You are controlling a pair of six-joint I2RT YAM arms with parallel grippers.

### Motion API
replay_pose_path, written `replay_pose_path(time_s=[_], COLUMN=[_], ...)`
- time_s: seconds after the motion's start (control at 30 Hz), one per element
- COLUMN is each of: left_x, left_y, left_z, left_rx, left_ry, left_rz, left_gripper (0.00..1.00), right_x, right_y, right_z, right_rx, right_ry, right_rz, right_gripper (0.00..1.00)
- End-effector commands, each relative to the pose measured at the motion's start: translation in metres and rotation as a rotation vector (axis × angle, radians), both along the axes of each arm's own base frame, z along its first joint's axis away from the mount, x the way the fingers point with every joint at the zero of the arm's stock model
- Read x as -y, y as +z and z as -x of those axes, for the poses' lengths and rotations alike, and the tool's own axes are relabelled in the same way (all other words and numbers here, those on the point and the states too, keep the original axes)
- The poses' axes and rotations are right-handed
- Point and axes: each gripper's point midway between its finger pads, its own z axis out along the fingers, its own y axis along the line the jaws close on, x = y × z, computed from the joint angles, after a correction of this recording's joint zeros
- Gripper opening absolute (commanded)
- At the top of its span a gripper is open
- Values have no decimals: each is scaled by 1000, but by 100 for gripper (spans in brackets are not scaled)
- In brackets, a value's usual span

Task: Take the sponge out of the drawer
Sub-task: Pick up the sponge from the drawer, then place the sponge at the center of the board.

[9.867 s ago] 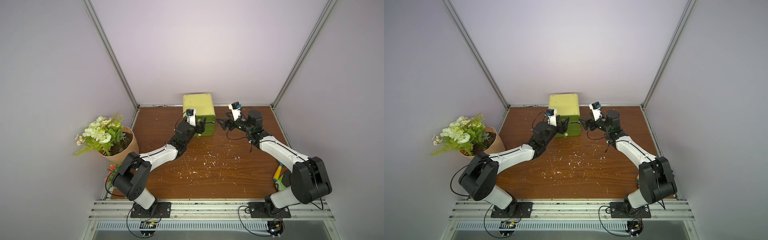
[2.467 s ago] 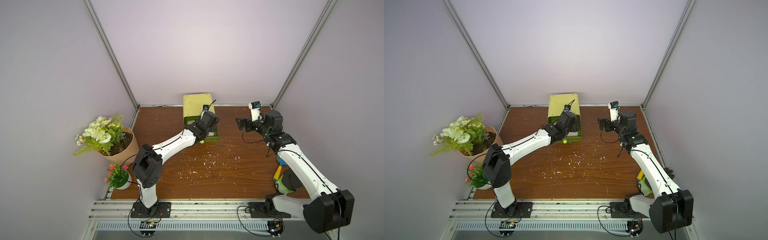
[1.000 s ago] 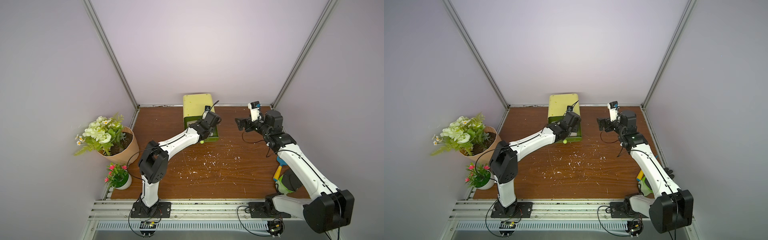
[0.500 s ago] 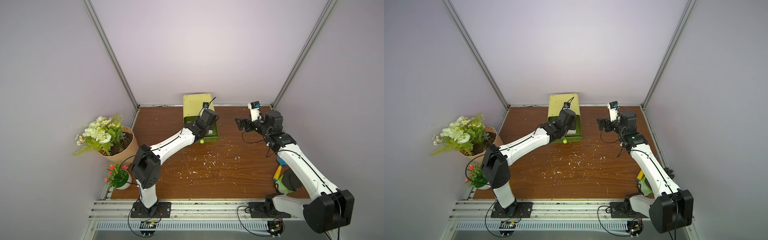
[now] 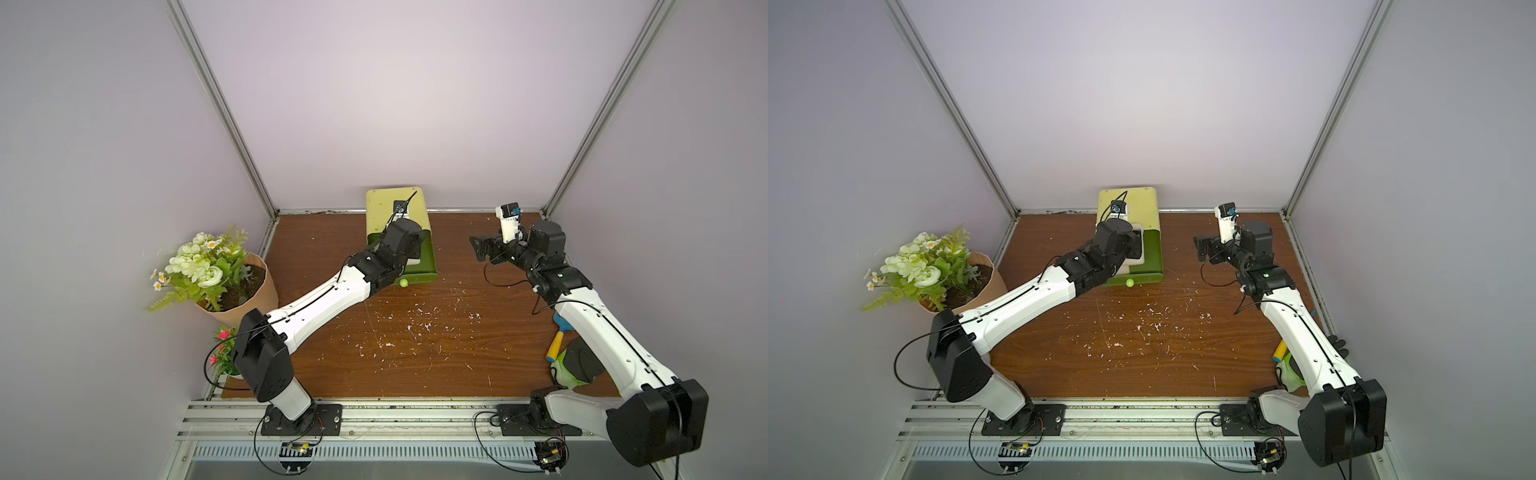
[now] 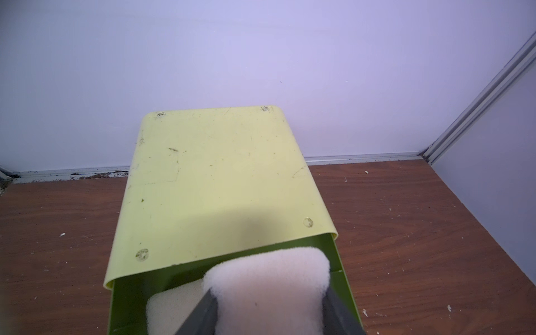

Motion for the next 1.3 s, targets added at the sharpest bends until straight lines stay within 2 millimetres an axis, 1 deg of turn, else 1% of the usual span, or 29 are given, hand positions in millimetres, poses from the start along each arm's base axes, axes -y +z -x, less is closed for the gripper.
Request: replay_pose_path(time_s=[0.0, 0.13, 0.23, 0.3, 0.57, 0.73, 0.9, 1.13, 1.27], left_x=[-4, -8, -12, -18, -60, -92, -119, -131, -142], left_y=[22, 21, 15, 9, -22, -36, -58, -88, -113], left_z=[16, 38, 54, 62, 92, 112, 123, 129, 129], left_rx=[48, 40, 12, -7, -60, -64, -86, -124, -177], left_ry=[-7, -31, -62, -67, -4, 51, 121, 137, 143], left_rz=[2, 2, 30, 39, 30, 35, -23, -36, -35], left_gripper=[54, 54, 54, 54, 54, 53, 53, 54, 54], right_x=[-1, -2, -2, -2, -1, -1, -3, -7, -9], right_y=[12, 12, 12, 13, 15, 17, 18, 18, 18], right_z=[-1, -1, 0, 0, 3, 4, 3, 3, 3], right_rx=[49, 49, 47, 48, 55, 61, 57, 53, 49], right_ry=[16, 21, 20, 19, 18, 22, 28, 44, 56], right_rz=[-9, -10, -9, -9, -5, -10, -19, -32, -40], right_gripper=[99, 99, 99, 99, 99, 99, 99, 99, 99])
